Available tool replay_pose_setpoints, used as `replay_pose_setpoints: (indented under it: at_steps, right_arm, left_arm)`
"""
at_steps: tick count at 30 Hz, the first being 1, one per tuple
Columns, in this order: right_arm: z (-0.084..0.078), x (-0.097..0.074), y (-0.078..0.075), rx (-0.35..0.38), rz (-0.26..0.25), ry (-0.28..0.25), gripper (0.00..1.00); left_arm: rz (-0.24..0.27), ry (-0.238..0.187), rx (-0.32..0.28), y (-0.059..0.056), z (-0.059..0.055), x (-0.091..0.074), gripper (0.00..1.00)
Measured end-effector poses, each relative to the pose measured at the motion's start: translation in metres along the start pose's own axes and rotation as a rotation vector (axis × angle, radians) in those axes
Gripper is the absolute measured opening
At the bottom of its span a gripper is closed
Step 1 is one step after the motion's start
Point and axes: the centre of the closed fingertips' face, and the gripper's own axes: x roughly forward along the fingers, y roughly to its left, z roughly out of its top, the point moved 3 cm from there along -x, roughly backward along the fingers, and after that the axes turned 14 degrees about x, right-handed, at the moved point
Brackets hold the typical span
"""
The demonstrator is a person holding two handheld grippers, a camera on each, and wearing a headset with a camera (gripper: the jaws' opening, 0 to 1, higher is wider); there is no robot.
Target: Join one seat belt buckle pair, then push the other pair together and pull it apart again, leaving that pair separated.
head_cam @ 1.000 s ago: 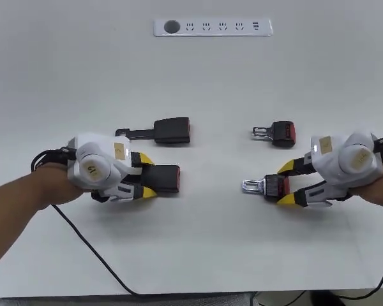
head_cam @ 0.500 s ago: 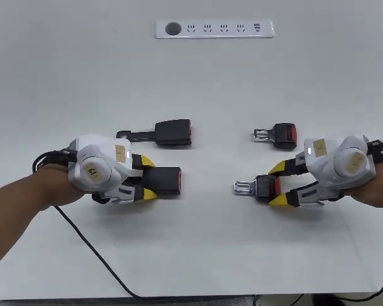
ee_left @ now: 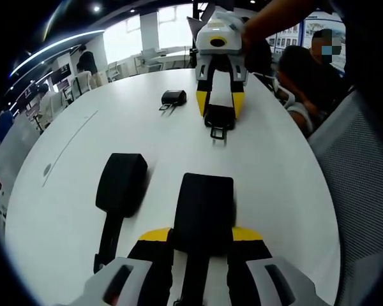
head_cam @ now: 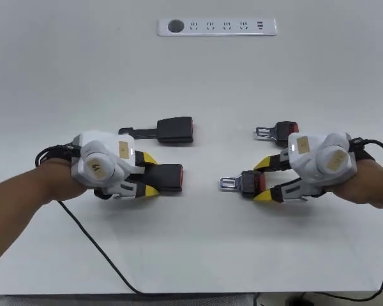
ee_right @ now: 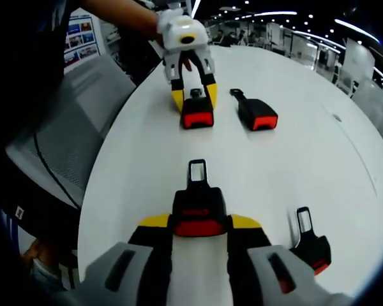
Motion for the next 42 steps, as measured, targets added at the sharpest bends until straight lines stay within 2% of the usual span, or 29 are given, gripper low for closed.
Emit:
replay_pose_setpoints:
  at_steps: [20, 31, 36, 37, 42]
  right_arm:
    - [0.037, 0.032, 0.006, 0.007, 0.024, -0.07, 0.33]
    - [0.056, 0.048, 0.01, 0.02, 0.026, -0.074, 0.33]
    - [0.064, 0.055, 0.014, 0.005, 0.027, -0.079, 0.33]
    - [0.062, 0.054, 0.013, 0.0, 0.025, -0.055, 0.33]
    - [0.062, 0.053, 0.013, 0.02, 0.027, -0.068, 0.33]
  left_arm:
    - [-0.005, 0.011, 0.003, 0.0, 0.001, 0.0, 0.33]
    - [-0.006, 0.015, 0.005, 0.0, 0.001, 0.0, 0.33]
    - [-0.006, 0.016, 0.005, 0.0, 0.002, 0.0, 0.33]
    - [-0.007, 0.016, 0.006, 0.0, 0.002, 0.0, 0.33]
    - [-0.009, 0.018, 0.01, 0.0, 0.002, 0.0, 0.33]
